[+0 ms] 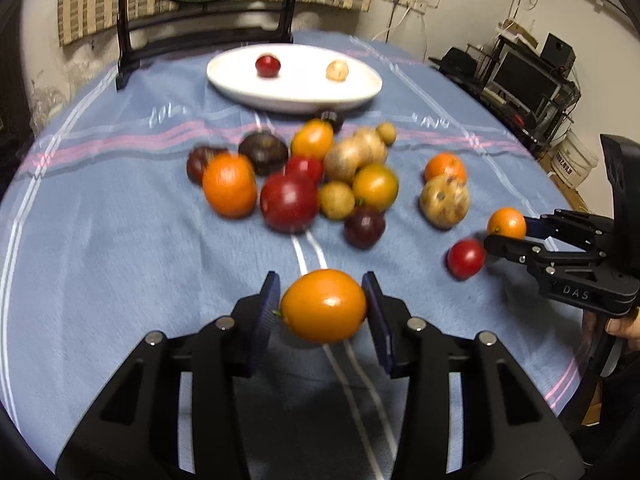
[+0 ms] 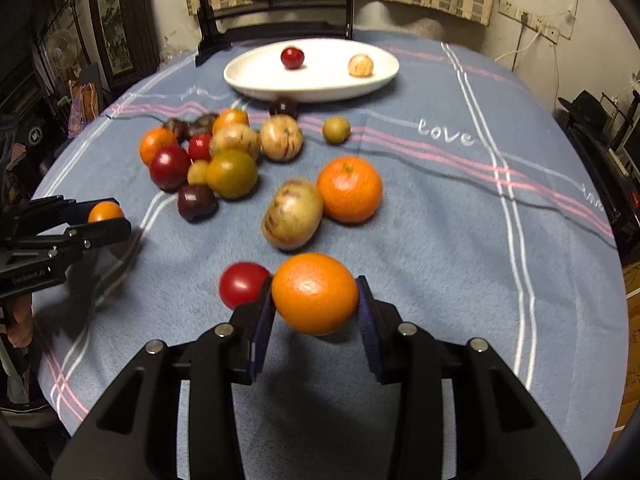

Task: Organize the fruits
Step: 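Carry both orange fruits onto the white plate and open both tools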

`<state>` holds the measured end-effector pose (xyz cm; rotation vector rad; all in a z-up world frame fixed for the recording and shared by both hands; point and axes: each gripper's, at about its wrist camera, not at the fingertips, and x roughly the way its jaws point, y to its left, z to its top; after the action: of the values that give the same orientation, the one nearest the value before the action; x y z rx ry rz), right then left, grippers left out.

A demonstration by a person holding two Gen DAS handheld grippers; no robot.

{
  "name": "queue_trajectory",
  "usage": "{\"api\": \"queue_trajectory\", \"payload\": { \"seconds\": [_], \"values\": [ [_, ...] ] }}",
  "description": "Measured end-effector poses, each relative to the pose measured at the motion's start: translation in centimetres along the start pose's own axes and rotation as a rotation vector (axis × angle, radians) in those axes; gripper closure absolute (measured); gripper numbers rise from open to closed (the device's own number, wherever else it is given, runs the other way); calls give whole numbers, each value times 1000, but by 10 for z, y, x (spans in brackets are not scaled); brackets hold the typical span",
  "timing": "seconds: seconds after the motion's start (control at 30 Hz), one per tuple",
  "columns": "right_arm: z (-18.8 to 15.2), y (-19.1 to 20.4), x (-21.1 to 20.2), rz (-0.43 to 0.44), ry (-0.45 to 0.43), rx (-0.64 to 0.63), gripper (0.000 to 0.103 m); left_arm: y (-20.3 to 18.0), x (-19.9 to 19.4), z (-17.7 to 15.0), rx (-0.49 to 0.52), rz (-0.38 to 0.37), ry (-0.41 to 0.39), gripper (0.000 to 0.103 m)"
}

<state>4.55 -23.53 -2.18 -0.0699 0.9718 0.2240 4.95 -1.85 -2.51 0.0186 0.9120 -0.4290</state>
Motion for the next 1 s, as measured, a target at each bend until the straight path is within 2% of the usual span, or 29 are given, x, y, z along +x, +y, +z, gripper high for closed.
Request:
{"api": "queue_trajectory", "payload": {
  "seconds": [0.17,0.33,0.43,0.53,0.73,0.9,1.0],
  "values": [
    [17,-2,-22,4,-65,-26,63,-2,-18,26,17,3,-50,60],
    [48,-3,-44,8,-138,-67,63,-4,-34,61,15,-27,-104,60],
    [75,-5,-53,11,-182,-87,63,-3,-33,86,10,-20,-121,60],
    [100,-9,-46,23,-188,-89,63,2,-23,112,-20,-44,-113,60],
    [156,-14,-1,3,-160,-90,63,18,31,163,-81,19,-55,60],
    [195,-24,61,19,-86,-61,64,44,93,197,-137,78,23,60],
    [209,-26,96,10,-34,-73,64,55,114,210,-151,97,46,60]
  ]
}}
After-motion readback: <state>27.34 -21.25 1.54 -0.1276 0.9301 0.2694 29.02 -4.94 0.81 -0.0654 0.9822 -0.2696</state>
